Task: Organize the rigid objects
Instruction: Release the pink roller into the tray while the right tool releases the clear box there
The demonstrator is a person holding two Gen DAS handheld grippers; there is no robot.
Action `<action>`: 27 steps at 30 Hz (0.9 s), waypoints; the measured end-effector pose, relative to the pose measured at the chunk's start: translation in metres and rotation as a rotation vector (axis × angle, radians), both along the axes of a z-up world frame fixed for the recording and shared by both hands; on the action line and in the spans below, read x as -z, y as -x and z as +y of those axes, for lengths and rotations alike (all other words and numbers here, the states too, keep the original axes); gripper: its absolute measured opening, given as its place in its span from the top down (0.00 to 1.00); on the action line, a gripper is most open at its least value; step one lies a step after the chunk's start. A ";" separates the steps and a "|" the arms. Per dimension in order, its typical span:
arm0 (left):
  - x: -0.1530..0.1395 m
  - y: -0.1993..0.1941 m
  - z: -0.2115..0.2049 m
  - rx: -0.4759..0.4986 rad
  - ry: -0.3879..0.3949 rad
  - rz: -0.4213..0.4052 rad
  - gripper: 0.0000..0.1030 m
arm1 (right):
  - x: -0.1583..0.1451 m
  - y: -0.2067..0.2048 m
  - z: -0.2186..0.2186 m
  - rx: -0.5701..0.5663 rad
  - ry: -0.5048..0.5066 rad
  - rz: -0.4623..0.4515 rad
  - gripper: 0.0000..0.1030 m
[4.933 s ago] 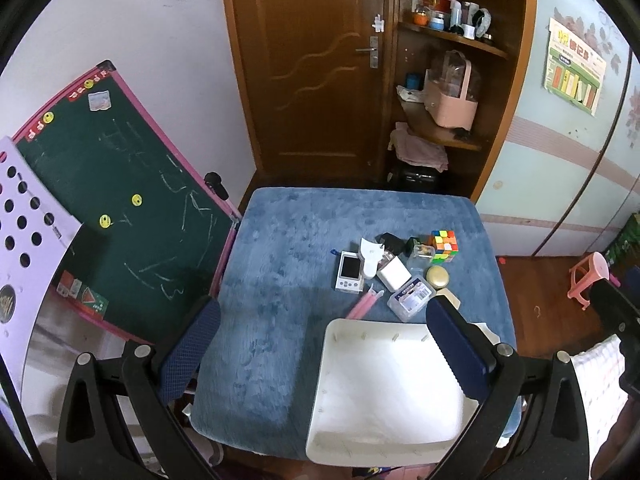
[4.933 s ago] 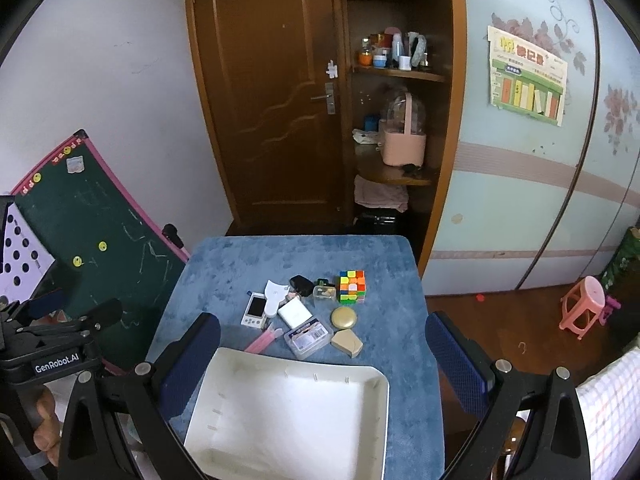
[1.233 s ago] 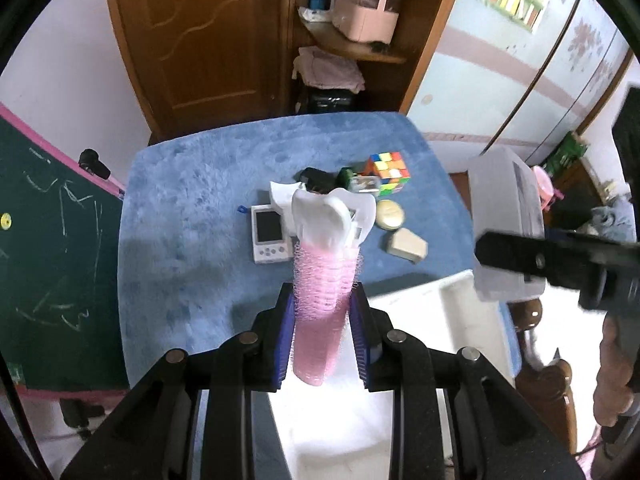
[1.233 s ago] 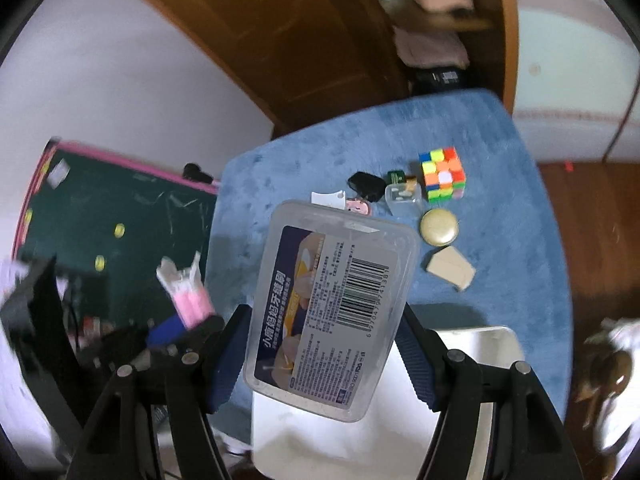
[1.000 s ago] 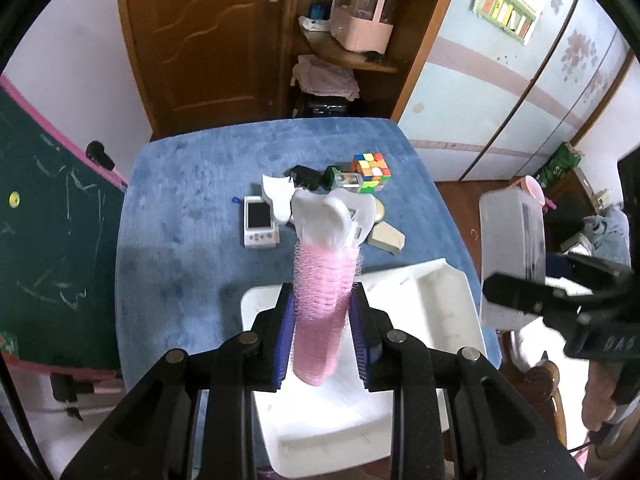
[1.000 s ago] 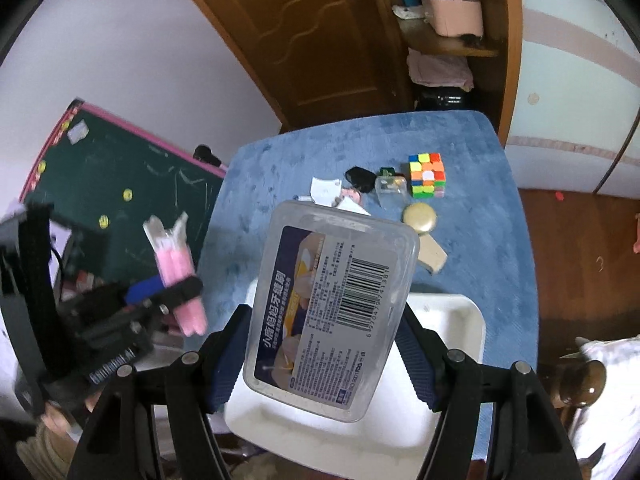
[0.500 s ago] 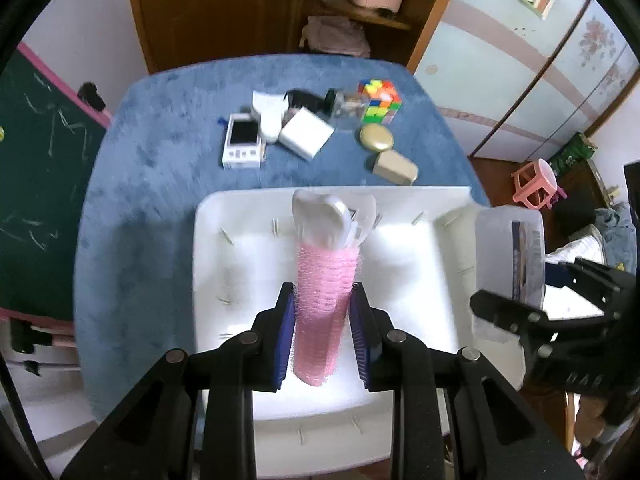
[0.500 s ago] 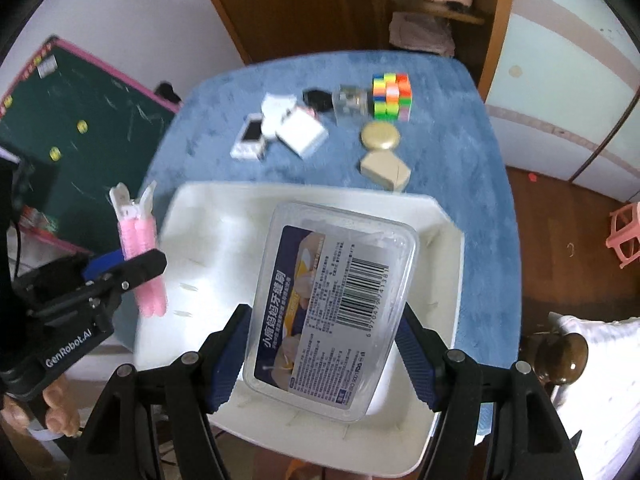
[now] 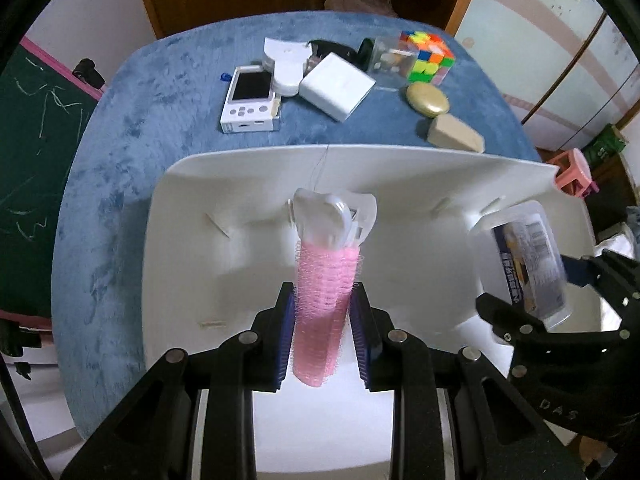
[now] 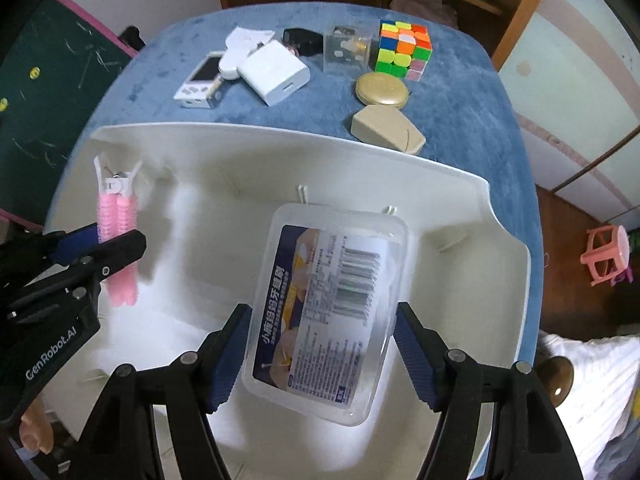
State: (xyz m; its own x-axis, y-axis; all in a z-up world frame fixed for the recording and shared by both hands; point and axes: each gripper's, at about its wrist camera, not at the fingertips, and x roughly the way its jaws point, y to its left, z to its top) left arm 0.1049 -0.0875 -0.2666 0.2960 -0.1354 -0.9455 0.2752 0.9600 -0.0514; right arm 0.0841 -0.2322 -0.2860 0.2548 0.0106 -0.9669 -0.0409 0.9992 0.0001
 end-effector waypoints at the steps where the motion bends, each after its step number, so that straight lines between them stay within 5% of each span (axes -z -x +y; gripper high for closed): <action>1: 0.002 -0.001 0.000 0.000 -0.001 0.004 0.72 | 0.002 -0.002 0.000 -0.001 0.005 0.005 0.31; 5: 0.007 -0.004 0.002 -0.010 -0.021 0.003 0.69 | 0.007 -0.009 0.001 -0.016 0.042 -0.009 0.30; 7: 0.008 -0.005 0.003 -0.017 -0.027 0.011 0.59 | 0.006 -0.010 0.001 -0.026 0.050 -0.019 0.25; 9: 0.007 -0.006 0.005 -0.020 -0.010 0.016 0.37 | 0.003 -0.009 0.002 -0.030 0.039 -0.036 0.22; 14: 0.000 -0.004 0.005 -0.021 -0.020 0.000 0.17 | 0.000 -0.005 0.001 -0.034 -0.008 -0.030 0.22; 20: -0.012 0.001 0.016 -0.049 0.032 0.020 0.17 | -0.012 0.005 -0.006 -0.008 -0.098 -0.019 0.22; 27: -0.048 0.009 0.036 -0.100 0.066 -0.040 0.17 | -0.040 0.018 -0.002 -0.018 -0.082 -0.053 0.22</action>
State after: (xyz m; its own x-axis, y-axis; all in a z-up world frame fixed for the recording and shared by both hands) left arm 0.0962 -0.0516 -0.2183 0.3484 -0.1652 -0.9227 0.1814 0.9776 -0.1066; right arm 0.0664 -0.2343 -0.2457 0.3045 0.0942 -0.9478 -0.0610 0.9950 0.0793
